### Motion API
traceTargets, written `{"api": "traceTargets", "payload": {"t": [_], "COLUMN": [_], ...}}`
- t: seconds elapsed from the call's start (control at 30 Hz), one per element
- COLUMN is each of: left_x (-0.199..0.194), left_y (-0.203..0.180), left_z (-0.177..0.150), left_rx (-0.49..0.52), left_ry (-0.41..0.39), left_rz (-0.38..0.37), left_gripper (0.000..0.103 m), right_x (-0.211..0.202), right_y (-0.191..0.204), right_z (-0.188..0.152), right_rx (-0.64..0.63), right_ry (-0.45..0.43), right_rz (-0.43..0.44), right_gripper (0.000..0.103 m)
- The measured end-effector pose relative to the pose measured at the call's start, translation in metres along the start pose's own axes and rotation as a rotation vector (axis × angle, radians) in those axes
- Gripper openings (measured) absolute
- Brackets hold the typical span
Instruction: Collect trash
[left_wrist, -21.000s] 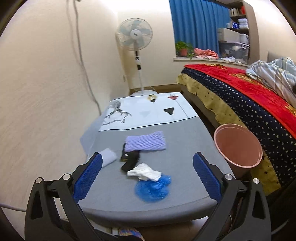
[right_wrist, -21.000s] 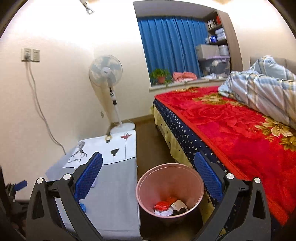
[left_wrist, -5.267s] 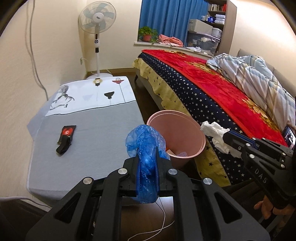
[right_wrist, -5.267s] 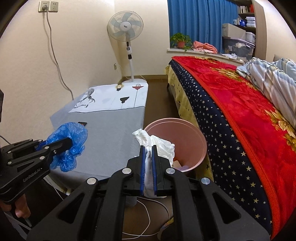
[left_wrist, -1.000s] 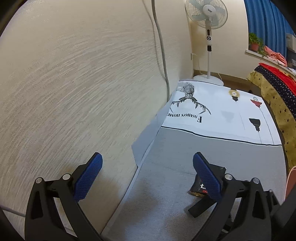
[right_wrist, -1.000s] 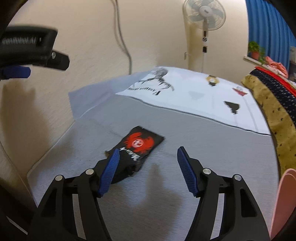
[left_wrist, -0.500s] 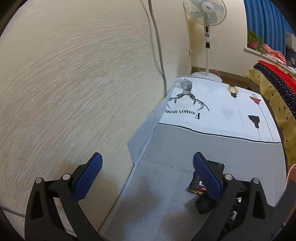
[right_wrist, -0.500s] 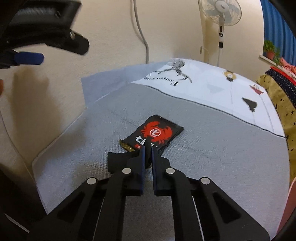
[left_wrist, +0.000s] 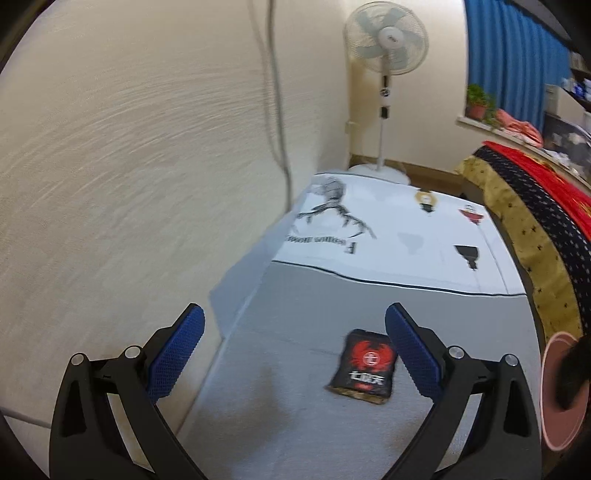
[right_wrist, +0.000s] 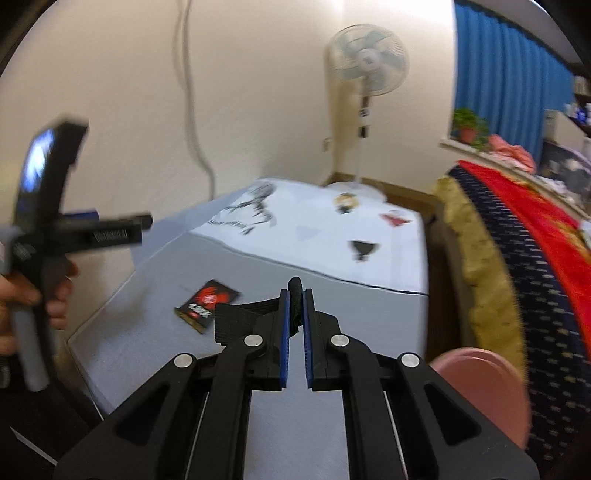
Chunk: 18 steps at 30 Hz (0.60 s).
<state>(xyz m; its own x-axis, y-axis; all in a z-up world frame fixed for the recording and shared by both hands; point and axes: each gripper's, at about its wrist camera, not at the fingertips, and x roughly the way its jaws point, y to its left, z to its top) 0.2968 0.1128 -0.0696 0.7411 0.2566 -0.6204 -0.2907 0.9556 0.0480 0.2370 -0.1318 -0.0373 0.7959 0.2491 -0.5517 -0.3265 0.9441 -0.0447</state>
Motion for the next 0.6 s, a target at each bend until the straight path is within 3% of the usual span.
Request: {"api": "traceTargets", "payload": {"t": [0.13,0.23,0.33,0.5,0.6], "left_x": [0.004,0.022,0.043,0.071,0.091], "left_y": [-0.019,-0.029,-0.038,-0.059,-0.069], "left_z": [-0.009,-0.019,-0.032,-0.052,-0.062], "left_rx": [0.027,-0.007,-0.023,0.046,0.102], "left_ry": [-0.018,0.011,0.057,0.091,0.119], "left_rz": [-0.068,-0.114,-0.138,-0.186,-0.159], "left_gripper": [0.095,0.095,0.095,0.095,0.095], "right_x": [-0.049,-0.069,-0.068,-0.065,-0.066], "right_y": [-0.038,-0.062,-0.082,-0.111,-0.125], "right_z": [-0.008,-0.022,-0.033,-0.041,-0.039], "right_rx": [0.076,0.151,0.222,0.301,0.337], "right_ry": [-0.018,-0.039,-0.026,-0.015,-0.033], "right_rz": [-0.073,-0.095,-0.106,-0.130,-0.138], "right_gripper": [0.008,0.008,0.008,0.008,0.008]}}
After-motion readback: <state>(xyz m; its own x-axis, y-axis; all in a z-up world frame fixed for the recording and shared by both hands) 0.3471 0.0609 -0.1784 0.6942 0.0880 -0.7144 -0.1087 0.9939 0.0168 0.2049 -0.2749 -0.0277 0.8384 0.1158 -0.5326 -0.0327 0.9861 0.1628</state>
